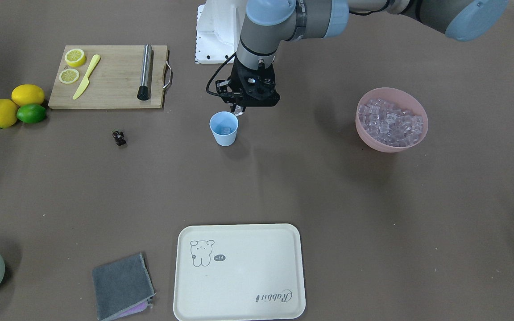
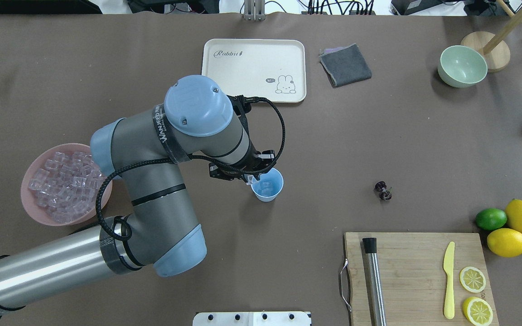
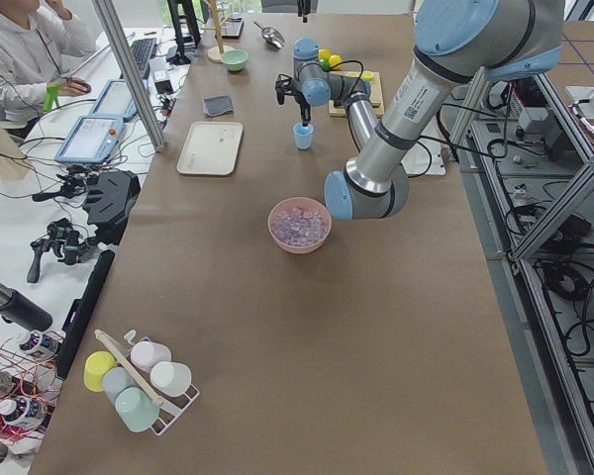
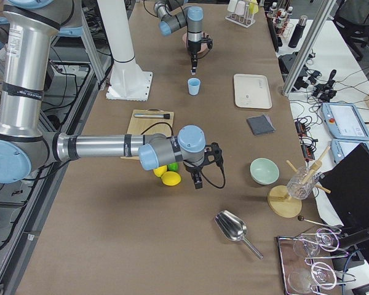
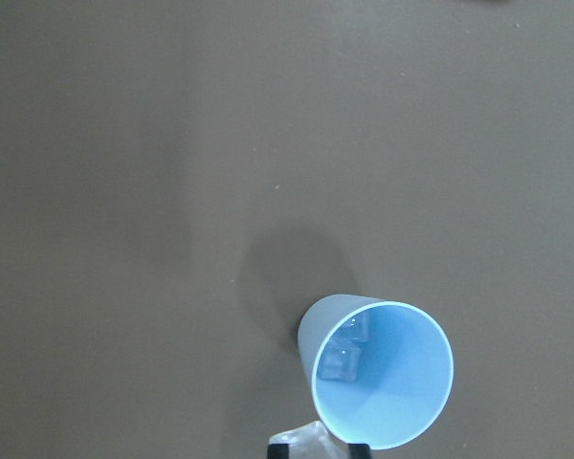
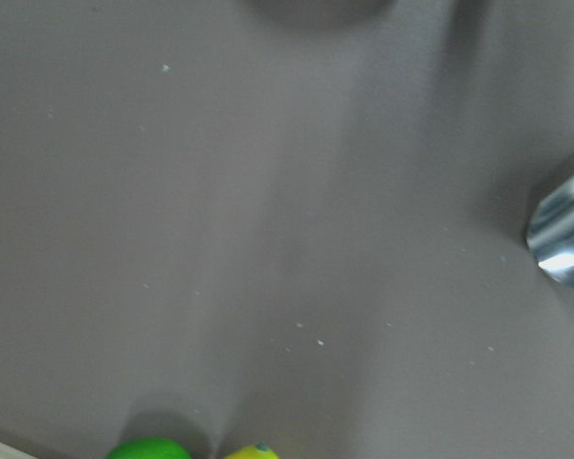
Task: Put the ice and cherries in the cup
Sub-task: 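Carry the ice cube with the left gripper to the blue cup and release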
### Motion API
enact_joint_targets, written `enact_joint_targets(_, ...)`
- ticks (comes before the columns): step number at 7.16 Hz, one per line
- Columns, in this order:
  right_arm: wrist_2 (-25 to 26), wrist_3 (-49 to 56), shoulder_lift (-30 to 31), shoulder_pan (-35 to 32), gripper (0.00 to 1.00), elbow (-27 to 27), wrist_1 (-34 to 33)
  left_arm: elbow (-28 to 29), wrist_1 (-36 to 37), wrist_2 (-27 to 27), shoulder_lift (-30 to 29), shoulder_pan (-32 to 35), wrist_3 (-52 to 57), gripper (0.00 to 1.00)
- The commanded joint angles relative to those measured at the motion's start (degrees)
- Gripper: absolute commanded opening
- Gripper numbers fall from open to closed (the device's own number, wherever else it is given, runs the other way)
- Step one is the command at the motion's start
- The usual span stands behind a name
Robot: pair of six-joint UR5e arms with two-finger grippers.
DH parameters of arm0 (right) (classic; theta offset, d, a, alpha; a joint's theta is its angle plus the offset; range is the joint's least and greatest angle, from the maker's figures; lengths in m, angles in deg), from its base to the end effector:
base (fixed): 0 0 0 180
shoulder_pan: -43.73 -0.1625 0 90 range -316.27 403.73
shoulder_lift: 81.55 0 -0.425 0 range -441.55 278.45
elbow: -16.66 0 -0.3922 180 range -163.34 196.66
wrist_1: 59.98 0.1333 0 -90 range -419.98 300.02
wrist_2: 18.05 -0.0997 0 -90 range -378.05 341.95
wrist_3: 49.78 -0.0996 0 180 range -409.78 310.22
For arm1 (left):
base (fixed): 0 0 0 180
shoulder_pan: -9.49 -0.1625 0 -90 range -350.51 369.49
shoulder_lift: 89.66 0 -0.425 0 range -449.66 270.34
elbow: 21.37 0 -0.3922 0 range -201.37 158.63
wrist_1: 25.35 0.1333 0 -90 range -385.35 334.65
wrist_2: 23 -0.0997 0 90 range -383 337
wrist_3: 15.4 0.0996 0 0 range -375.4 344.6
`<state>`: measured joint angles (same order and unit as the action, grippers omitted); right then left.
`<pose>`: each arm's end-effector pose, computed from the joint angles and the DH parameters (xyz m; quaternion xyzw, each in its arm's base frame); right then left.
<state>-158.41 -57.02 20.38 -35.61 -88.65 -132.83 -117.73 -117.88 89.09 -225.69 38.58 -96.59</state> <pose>-0.0219 -0.4225 0.5797 0.0942 -0.4386 -0.1024 0.8878 0.5459 -0.4134 0.1183 -0.0138 0.4833 -0.0664 0.8728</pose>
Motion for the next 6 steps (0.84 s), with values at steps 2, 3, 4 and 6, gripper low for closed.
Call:
enact_joint_targets(2,1.5,-30.0,-3.9,13.5,1.00,-3.2,12.2,3.4,-3.2,-1.7,-1.1,-0.7,-0.3,0.00)
enact_joint_targets(3,5.0,-34.9,-5.8,17.4,1.00,-3.8,12.5,3.4,-3.3,-2.7,-1.2,-0.9,-0.3,0.31)
enact_joint_targets(4,9.8,-39.3,-8.3,22.0,1.00,-3.9,12.5,3.6,-3.3,-3.3,-1.1,-0.9,-0.1,0.72)
enact_joint_targets(6,19.5,-53.3,-14.2,34.1,0.99,-3.8,12.4,3.0,-3.2,-3.3,-1.0,-0.4,0.0,0.95)
